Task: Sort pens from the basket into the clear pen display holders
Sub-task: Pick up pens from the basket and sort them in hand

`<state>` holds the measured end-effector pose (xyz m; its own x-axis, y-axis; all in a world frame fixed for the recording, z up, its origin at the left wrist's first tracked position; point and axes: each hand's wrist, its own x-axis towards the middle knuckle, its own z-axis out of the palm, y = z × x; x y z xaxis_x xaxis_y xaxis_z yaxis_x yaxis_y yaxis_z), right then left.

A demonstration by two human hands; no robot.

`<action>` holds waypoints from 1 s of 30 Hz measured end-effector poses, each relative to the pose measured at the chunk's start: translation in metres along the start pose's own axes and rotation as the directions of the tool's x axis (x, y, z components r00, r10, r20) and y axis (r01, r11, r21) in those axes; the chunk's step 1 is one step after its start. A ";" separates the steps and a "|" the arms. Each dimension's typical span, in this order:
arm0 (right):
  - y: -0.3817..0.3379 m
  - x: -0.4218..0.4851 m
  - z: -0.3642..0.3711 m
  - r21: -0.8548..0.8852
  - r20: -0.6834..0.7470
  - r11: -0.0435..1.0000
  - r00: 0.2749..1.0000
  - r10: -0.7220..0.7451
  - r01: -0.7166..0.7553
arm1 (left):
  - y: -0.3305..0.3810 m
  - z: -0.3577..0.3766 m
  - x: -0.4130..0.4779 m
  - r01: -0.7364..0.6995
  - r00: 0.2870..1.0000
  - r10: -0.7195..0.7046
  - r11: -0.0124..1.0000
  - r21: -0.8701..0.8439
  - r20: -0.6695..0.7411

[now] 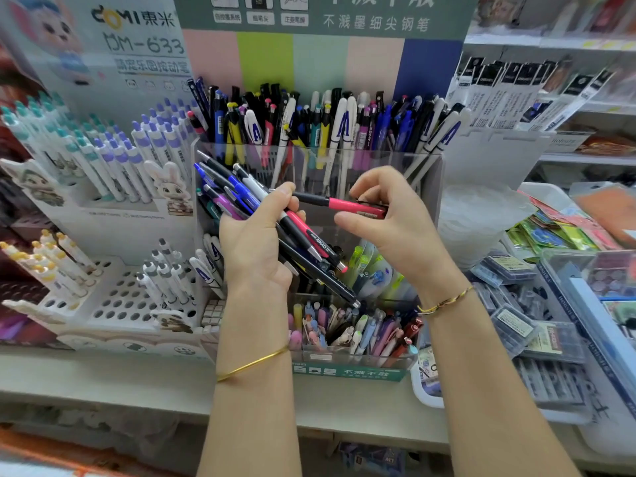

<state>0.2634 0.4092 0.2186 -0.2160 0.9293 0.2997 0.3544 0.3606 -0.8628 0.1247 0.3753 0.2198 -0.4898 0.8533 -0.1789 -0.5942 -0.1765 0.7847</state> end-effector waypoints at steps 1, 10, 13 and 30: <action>0.000 0.000 0.000 -0.026 0.008 0.999 1.000 -0.018 0.018 | 0.001 0.000 0.000 0.006 1.000 -0.006 1.000 0.004 0.001; -0.001 -0.001 0.005 -0.002 0.049 0.999 0.998 -0.045 0.046 | 0.004 -0.002 0.003 0.000 1.000 0.000 1.000 0.009 -0.003; 0.000 0.001 0.005 -0.021 -0.020 0.996 0.996 -0.087 0.087 | 0.004 -0.002 0.001 0.014 1.000 -0.014 1.000 0.010 0.005; -0.004 -0.001 0.010 -0.157 0.138 0.983 0.988 -0.071 0.093 | 0.005 -0.001 -0.001 0.011 1.000 -0.011 1.000 -0.008 0.002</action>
<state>0.2535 0.4060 0.2177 -0.3641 0.8812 0.3014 0.4712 0.4534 -0.7565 0.1218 0.3731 0.2231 -0.4819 0.8562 -0.1861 -0.6045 -0.1711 0.7780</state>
